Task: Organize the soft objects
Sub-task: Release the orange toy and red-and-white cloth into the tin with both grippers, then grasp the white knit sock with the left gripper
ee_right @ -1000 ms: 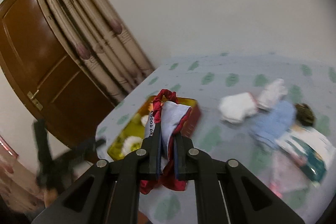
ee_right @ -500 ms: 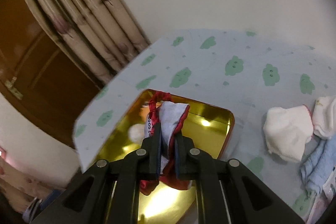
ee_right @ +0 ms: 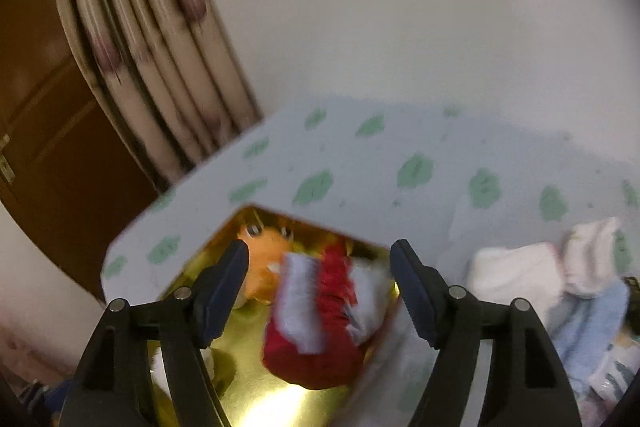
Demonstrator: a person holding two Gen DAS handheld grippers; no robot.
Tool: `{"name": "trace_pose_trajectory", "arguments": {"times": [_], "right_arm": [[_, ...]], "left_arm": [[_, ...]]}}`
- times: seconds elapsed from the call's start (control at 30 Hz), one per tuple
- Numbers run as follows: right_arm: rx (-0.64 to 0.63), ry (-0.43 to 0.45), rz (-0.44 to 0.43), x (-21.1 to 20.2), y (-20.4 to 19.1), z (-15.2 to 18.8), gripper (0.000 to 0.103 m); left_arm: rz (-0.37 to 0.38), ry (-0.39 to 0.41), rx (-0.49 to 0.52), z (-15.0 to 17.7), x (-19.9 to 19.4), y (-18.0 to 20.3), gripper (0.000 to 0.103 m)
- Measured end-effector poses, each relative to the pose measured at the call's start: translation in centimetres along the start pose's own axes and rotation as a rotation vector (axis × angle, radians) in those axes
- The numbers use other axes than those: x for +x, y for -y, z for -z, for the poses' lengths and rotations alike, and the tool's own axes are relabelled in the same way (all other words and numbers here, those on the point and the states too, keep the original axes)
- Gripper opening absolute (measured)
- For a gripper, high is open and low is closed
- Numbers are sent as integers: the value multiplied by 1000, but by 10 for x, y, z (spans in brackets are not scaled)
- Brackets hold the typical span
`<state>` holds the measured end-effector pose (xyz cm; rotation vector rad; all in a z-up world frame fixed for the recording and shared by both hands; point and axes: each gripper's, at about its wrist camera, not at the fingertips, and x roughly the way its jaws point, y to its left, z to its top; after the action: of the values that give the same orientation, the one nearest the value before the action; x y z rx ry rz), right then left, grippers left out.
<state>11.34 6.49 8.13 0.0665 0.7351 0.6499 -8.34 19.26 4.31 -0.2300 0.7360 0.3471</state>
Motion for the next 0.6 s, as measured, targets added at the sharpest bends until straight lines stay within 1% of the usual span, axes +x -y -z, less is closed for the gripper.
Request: {"name": "trace_pose_trajectory", "arguments": {"times": [0.03, 0.1, 0.13, 0.2, 0.23, 0.3, 0.33, 0.43, 0.47, 0.53, 0.57, 0.6], "right_arm": [[14, 36, 6, -17, 8, 3, 73], [31, 93, 54, -52, 28, 16, 77], [34, 122, 108, -78, 43, 31, 80], [32, 140, 206, -110, 64, 53, 94], [28, 142, 280, -129, 80, 70, 95], [21, 120, 408, -157, 110, 98, 96], [4, 86, 497, -171, 131, 116, 97], [2, 0, 675, -194, 178, 149, 97], [21, -20, 705, -202, 197, 159, 97], [57, -34, 741, -212, 221, 171, 97], [95, -45, 742, -216, 235, 177, 97], [139, -45, 724, -220, 244, 180, 97]], "left_arm": [[-5, 6, 12, 1, -1, 2, 56], [-8, 14, 39, 2, -2, 7, 56], [-3, 15, 52, 3, -2, 10, 56], [22, 22, 86, 7, -5, 18, 56], [31, 24, 107, 9, -6, 23, 56], [49, 28, 159, 14, -9, 36, 56], [64, 31, 189, 17, -11, 44, 56], [104, 25, 272, 23, -14, 70, 56], [120, 26, 303, 24, -15, 79, 56], [162, 31, 354, 20, -19, 98, 56], [185, 35, 383, 15, -20, 110, 57], [206, 32, 406, 10, -19, 121, 59]]}}
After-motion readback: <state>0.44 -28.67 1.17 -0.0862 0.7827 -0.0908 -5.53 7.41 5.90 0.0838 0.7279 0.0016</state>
